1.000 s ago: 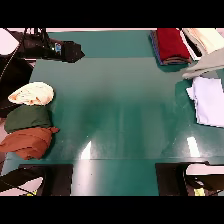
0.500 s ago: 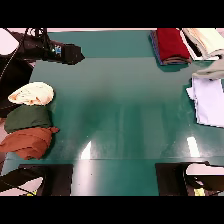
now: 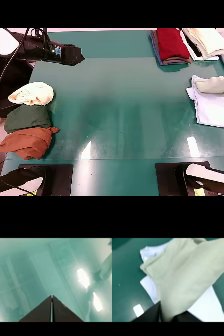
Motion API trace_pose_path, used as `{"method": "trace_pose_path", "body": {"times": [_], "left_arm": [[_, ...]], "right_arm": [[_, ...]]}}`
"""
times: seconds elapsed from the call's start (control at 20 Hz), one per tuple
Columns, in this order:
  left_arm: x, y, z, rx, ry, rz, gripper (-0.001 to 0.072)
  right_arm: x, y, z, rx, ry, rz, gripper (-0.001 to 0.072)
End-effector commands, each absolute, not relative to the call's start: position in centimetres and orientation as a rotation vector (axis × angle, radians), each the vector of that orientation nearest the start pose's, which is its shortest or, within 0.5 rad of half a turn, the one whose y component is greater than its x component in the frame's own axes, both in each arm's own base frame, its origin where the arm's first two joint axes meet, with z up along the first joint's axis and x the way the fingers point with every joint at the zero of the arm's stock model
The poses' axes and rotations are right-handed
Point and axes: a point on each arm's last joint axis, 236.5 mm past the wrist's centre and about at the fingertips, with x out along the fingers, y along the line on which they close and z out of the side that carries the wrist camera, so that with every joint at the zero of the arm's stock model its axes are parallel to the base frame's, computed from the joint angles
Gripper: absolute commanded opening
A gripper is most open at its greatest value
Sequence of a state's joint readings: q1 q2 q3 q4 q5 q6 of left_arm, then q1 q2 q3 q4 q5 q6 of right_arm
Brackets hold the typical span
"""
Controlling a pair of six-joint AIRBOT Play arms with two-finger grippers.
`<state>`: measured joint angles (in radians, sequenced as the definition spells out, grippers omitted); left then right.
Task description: Fold the shirts.
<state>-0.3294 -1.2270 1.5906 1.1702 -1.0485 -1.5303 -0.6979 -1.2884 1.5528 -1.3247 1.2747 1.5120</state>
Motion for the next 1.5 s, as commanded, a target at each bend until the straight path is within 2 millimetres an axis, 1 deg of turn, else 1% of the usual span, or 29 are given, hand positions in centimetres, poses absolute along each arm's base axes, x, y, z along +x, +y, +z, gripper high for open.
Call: {"method": "trace_pose_path", "body": {"times": [0.0,0.05,0.1,0.2,0.45,0.6,0.7,0.85,0.9,1.05,1.1,1.15,1.25,1.35,1.45], "left_arm": [[40.7,-22.4,23.5,-0.142,0.725,-0.6,0.0025],[40.7,-22.4,23.5,-0.136,0.726,-0.603,0.0024],[40.7,-22.4,23.5,-0.136,0.726,-0.603,0.0025],[40.7,-22.4,23.5,-0.136,0.726,-0.603,0.0025],[40.5,-22.4,23.4,-0.134,0.734,-0.605,0.0025],[40.2,-22.4,23.0,-0.128,0.756,-0.608,0.0025],[40.1,-22.4,22.9,-0.127,0.759,-0.609,0.0026],[40.8,-22.5,23.6,-0.145,0.721,-0.602,0.0025],[40.8,-22.5,23.7,-0.149,0.718,-0.6,0.0025],[41.1,-22.5,24.0,-0.154,0.701,-0.598,0.0025],[41.3,-22.5,24.2,-0.157,0.692,-0.596,0.0025],[41.4,-22.5,24.4,-0.159,0.683,-0.595,0.0025],[41.7,-22.5,24.7,-0.165,0.662,-0.591,0.0025],[42.1,-22.5,25.2,-0.172,0.636,-0.587,0.0025],[42.4,-22.5,25.6,-0.177,0.618,-0.584,0.0025]], "right_arm": [[33.4,-21.2,12.1,0.51,1.006,-0.429,0.048],[32.8,-20.6,11.8,0.515,1.021,-0.425,0.0582],[32.2,-20.2,12.0,0.513,1.02,-0.425,0.059],[31.6,-19.8,13.4,0.492,0.985,-0.433,0.059],[29.5,-20.3,18.6,0.403,0.841,-0.522,0.0589],[29.1,-19.6,21.7,0.372,0.735,-0.525,0.0589],[29.9,-17.6,22.7,0.386,0.702,-0.459,0.0589],[32.3,-13.1,23.0,0.401,0.7,-0.305,0.0582],[33.2,-11.3,22.8,0.386,0.712,-0.249,0.058],[35.6,-5.4,21.1,0.329,0.79,-0.079,0.0572],[36.2,-3.3,20.5,0.307,0.817,-0.019,0.0556],[36.7,-1.3,19.9,0.287,0.841,0.033,0.0412],[37.3,2.5,18.6,0.218,0.89,0.132,0.0017],[37.4,5.4,17.7,0.183,0.92,0.206,0.0021],[37.3,7.6,17.0,0.159,0.945,0.257,0.0021]]}}
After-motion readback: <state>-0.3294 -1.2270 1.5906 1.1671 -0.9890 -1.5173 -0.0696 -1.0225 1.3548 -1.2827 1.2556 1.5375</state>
